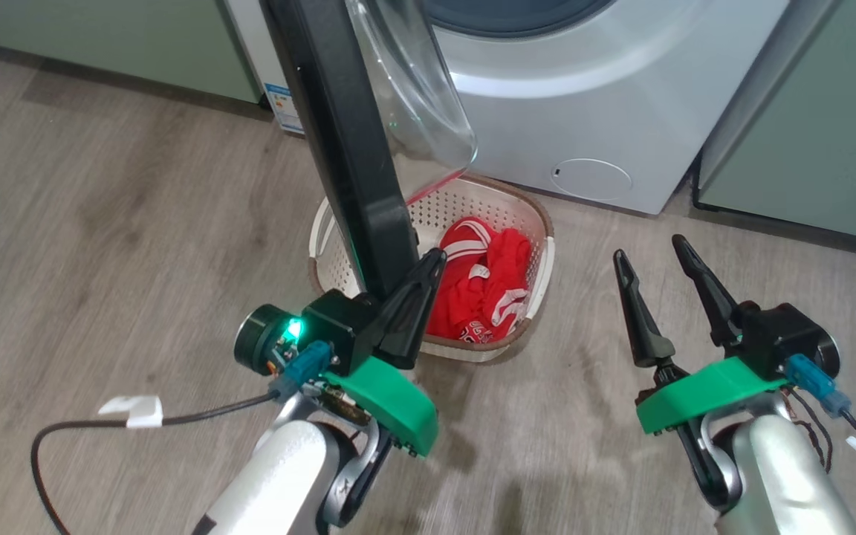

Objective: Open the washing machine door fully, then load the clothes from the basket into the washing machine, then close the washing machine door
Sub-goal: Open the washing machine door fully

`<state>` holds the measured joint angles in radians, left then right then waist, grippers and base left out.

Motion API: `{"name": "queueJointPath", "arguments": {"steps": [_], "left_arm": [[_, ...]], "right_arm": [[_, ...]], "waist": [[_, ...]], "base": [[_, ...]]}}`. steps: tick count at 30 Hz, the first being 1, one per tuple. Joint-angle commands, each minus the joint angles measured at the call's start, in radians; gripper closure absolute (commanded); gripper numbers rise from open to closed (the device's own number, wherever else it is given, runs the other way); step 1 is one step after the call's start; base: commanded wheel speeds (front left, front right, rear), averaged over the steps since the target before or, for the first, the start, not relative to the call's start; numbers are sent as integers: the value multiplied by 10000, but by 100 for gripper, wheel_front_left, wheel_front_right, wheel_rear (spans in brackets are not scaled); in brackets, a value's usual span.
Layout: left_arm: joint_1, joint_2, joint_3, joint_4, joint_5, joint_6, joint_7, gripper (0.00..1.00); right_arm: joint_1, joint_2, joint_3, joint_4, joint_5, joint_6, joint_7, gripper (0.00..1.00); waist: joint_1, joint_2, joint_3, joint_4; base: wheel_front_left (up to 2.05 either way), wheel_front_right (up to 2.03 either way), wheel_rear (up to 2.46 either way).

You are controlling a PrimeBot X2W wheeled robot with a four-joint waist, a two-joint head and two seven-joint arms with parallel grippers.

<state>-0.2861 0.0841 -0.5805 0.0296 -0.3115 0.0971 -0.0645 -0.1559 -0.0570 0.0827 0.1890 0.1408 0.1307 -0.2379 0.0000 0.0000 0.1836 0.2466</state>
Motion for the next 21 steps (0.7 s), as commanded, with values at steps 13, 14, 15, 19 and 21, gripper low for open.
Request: {"name": "queueJointPath", "arguments": {"steps": [13, 14, 15, 19, 21], "left_arm": [[298, 204, 767, -411, -528, 448, -237, 100], [374, 232, 812, -435, -557, 496, -234, 100], [450, 249, 858, -474, -595, 547, -230, 100], [650, 363, 1113, -585, -721, 729, -273, 100], [716, 457, 1290, -536, -781, 830, -281, 100]], "right_arm": [[-372, 68, 40, -340, -161, 0, 92, 0], [-363, 68, 21, -347, -162, 0, 105, 0], [-354, 68, 9, -356, -166, 0, 114, 0], [-327, 68, -7, -366, -151, 0, 179, 0], [-330, 68, 30, -370, -137, 0, 203, 0]], "waist": [[0, 0, -139, 872], [0, 0, -143, 954], [0, 0, -150, 1032], [0, 0, -173, 1305], [0, 0, -189, 1386]], "base": [[0, 0, 0], [0, 0, 0], [0, 0, 0], [0, 0, 0], [0, 0, 0]]}}
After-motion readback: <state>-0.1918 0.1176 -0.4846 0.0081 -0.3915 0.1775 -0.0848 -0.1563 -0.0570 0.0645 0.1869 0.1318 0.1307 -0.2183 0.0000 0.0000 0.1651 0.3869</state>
